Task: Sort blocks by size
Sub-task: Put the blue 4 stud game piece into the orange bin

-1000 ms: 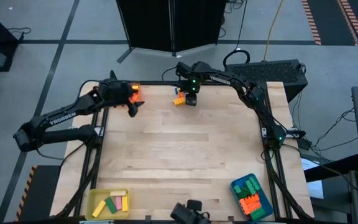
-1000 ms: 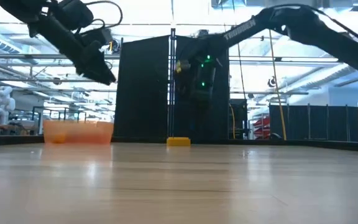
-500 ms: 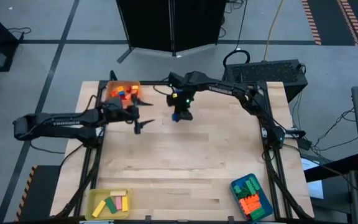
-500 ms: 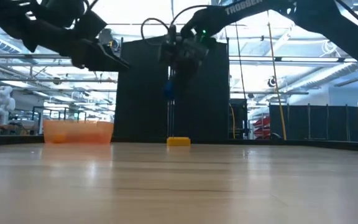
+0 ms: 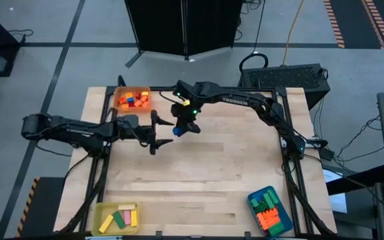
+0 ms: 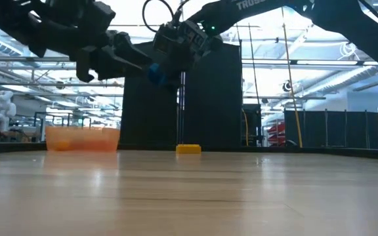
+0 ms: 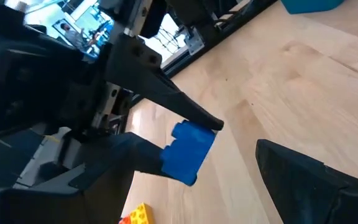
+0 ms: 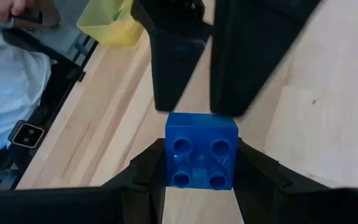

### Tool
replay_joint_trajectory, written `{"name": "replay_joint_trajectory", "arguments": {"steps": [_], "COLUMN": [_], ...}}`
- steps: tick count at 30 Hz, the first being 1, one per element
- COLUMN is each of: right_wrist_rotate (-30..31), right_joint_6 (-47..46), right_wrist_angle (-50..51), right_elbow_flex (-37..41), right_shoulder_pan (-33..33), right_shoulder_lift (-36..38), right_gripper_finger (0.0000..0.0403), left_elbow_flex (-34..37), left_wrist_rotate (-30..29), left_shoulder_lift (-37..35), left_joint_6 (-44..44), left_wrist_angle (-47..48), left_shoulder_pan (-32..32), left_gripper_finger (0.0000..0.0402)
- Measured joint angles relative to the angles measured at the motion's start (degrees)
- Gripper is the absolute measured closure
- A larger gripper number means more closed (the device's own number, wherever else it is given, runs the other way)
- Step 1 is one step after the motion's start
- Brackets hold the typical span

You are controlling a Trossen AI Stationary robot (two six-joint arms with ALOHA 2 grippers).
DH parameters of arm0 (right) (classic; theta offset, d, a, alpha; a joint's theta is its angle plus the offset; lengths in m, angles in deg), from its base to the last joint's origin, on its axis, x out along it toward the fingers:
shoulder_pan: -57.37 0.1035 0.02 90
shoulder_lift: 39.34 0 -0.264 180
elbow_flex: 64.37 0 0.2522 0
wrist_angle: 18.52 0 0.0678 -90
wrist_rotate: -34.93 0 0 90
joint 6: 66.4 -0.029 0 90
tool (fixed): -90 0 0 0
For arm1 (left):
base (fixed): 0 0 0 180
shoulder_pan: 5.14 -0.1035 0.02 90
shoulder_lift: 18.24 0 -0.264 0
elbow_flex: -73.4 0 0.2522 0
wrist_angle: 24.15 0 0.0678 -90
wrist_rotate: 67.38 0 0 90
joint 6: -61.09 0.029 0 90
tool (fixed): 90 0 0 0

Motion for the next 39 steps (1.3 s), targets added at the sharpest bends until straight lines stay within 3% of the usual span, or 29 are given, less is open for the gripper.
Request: {"name": "replay_joint_trajectory", "arguments": {"steps": [9,20,30,34,39], "right_wrist_rotate": [0.15,0.35,-0.61,-0.49,0.89], "right_joint_6": [-0.15,0.0,0.35,1.25,1.13], "right_wrist_angle": [-0.37,-0.67,0.9,0.43,1.7], "right_elbow_flex": [0.0,0.0,-0.09,-0.13,0.01], "right_shoulder_pan": [1.56,2.01,1.92,1.88,1.61], "right_shoulder_lift": [0.0,0.0,0.0,0.0,0.1], "right_gripper_finger": [0.027,0.027,0.027,0.0252,0.0211], "left_elbow_flex": [-0.04,-2.43,-2.78,-2.78,-2.76], "left_wrist_rotate": [0.23,3.13,2.81,-0.93,-12.22], "left_shoulder_lift": [5.5,10.71,9.24,6.49,1.34], "left_joint_6": [0.07,1.55,0.57,0.48,-1.01], "left_wrist_angle": [-7.13,-7.49,-5.88,-2.45,3.85], "left_shoulder_pan": [0.65,0.67,1.87,2.76,4.79], "left_gripper_finger": [0.0083,0.0205,0.0278,0.0287,0.0291]}}
